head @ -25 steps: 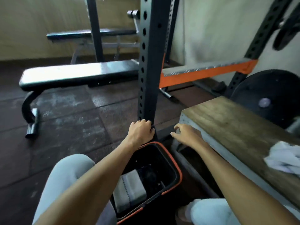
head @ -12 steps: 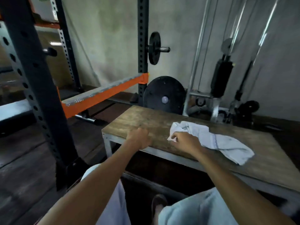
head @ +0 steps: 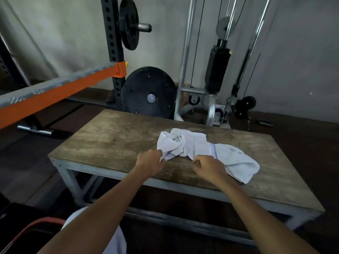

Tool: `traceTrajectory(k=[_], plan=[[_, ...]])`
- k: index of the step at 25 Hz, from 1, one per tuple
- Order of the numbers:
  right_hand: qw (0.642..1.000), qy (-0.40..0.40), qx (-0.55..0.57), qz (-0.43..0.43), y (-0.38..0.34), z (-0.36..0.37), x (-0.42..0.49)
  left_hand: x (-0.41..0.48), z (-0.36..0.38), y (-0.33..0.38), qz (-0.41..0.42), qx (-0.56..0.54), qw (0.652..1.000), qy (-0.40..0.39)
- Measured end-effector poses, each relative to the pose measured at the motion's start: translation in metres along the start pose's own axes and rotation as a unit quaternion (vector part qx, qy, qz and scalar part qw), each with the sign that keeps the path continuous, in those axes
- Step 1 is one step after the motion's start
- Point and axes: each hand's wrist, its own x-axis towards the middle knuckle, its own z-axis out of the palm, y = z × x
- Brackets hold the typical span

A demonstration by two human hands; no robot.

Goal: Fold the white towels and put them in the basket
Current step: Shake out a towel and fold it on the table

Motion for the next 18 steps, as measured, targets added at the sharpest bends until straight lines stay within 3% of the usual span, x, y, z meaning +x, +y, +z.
traceTrajectory(k=[4,10,12,16,18], plan=[[0.991,0.09,-0.059,-0.084,-0.01,0.027,0.066,0.043,0.035,-0.018,0.003,-0.042,0.998,0.043],[0.97,0.044,-0.186,-0.15,-0.03,0.04,0.12,0.05,0.032,-0.031,0.034,-0.1,0.983,0.151],[0.973,0.051,-0.172,-0.149,-0.037,0.027,0.123,0.046,0.011,-0.035,0.05,-0.102,0.979,0.167],[0.989,0.051,-0.015,-0.135,-0.062,-0.042,0.114,0.042,-0.049,-0.039,0.1,-0.069,0.973,0.194],[0.987,0.077,-0.009,-0.144,-0.076,-0.089,0.107,0.042,-0.079,-0.037,0.12,-0.032,0.972,0.202]])
